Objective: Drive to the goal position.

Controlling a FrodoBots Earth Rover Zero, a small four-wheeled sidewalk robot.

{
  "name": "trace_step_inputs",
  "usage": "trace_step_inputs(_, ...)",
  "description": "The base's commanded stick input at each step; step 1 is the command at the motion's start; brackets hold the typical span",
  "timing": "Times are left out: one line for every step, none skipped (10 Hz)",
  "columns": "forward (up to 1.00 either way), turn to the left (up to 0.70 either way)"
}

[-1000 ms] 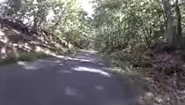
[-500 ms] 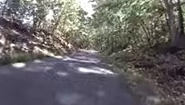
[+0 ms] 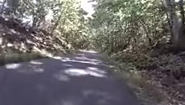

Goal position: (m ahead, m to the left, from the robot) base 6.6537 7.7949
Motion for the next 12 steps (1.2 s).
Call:
trace_step_inputs(0.45, 0.00)
trace_step_inputs(0.45, 0.00)
trace_step_inputs(0.45, 0.00)
trace_step_inputs(0.45, 0.00)
trace_step_inputs(0.45, 0.00)
trace_step_inputs(0.45, 0.00)
trace_step_inputs(0.45, 0.00)
trace_step_inputs(0.45, 0.00)
trace_step_inputs(0.45, 0.00)
trace_step_inputs(0.45, 0.00)
trace_step_inputs(0.45, 0.00)
trace_step_inputs(0.45, 0.00)
